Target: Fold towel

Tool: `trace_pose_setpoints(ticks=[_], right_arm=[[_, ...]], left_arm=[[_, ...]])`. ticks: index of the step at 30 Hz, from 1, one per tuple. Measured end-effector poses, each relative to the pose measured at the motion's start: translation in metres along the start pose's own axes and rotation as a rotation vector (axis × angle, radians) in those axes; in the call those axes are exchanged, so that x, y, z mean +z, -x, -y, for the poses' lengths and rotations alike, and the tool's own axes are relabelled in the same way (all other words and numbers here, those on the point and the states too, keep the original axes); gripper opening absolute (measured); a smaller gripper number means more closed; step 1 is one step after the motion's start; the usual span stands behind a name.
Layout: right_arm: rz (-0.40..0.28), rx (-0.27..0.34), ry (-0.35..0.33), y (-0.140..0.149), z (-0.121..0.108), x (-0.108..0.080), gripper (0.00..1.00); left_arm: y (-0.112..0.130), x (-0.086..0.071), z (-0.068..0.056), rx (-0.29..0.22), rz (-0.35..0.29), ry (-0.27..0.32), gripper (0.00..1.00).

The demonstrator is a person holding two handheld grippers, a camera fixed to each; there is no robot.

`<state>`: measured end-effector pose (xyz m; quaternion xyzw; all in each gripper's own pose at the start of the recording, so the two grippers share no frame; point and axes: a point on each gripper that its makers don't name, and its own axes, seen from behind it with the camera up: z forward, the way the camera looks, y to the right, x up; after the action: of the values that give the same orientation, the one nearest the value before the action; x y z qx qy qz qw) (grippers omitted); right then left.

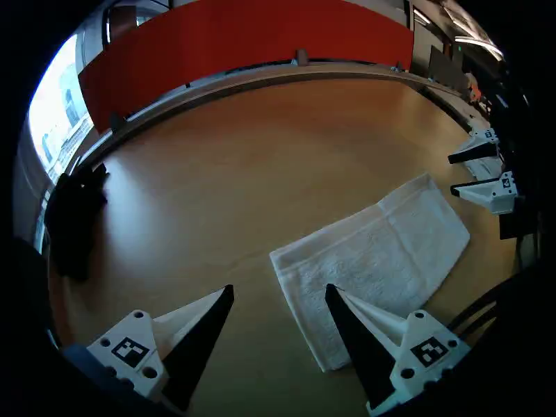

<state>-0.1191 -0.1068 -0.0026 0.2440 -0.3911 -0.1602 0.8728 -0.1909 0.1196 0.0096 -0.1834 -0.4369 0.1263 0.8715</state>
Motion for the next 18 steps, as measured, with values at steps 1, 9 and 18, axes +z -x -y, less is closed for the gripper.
trace_pose_setpoints(ticks=[1,9,18], right_arm=[[0.0,0.001,-0.001,0.001,0.001,-0.001,0.91],[0.001,0.017,-0.013,0.012,0.013,-0.015,0.91],[0.007,0.032,-0.027,0.03,0.028,-0.029,0.91]], left_arm=[[0.001,-0.001,0.0,-0.003,0.001,0.001,0.98],[0.015,-0.01,-0.004,-0.027,0.005,0.002,0.98],[0.037,-0.023,-0.013,-0.062,0.014,0.01,0.98]])
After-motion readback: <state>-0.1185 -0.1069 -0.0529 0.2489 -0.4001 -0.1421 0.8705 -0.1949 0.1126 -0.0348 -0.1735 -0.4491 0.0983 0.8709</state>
